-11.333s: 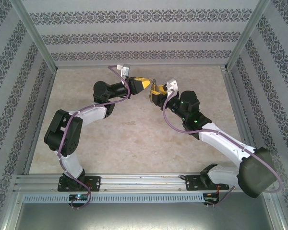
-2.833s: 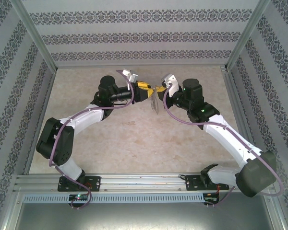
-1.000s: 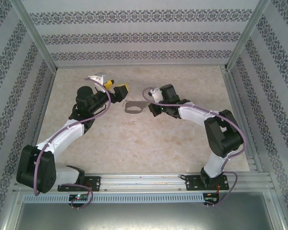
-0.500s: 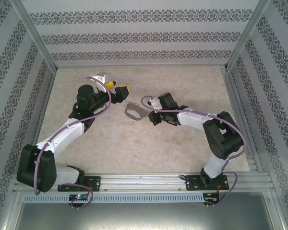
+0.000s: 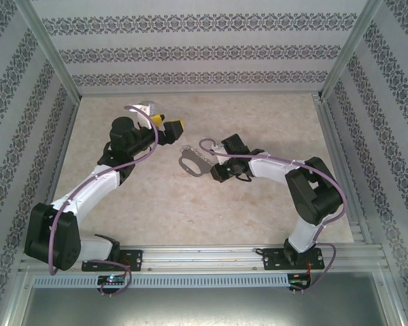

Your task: Put the keys on the keyring

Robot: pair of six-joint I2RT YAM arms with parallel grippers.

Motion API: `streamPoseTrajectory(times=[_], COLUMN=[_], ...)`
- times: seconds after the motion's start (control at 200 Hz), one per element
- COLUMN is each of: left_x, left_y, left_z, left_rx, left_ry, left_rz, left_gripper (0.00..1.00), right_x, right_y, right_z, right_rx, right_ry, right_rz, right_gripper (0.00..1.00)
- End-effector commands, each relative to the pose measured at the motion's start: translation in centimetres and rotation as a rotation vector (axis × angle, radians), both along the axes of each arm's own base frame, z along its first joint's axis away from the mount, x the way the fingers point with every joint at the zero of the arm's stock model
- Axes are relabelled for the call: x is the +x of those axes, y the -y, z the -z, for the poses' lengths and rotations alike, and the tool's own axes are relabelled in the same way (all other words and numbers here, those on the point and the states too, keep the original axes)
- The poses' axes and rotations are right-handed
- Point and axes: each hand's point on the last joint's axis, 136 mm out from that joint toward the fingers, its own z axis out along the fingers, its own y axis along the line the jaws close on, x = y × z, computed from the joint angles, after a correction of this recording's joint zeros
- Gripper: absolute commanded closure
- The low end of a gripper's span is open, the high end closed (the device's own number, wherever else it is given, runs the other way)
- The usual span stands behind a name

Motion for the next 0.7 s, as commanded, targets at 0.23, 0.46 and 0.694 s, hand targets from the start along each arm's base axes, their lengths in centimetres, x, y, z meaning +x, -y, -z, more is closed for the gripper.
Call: streamPoseTrajectory(times=[0.23, 0.46, 0.694], left_x=[0.6, 0.8, 0.9], left_y=[-0.3, -1.8, -3.9], left_z=[-1.2, -1.4, -0.3], left_rx=[0.034, 0.051, 0.138], left_ry=[0.026, 0.079, 0.139], left_rz=[-0.01, -0.1, -0.218], left_gripper=[0.0, 0.0, 0.0], right_x=[-0.9, 0.7, 3.3], right_y=[2.9, 8.3, 14.5], right_z=[-4.8, -11.3, -15.7], right_rx=[0.038, 0.102, 0.058], right_ry=[0.047, 0.229, 0.507], right_rz=[0.108, 0.307, 0.591], right_gripper=[0.05, 0.02, 0.02])
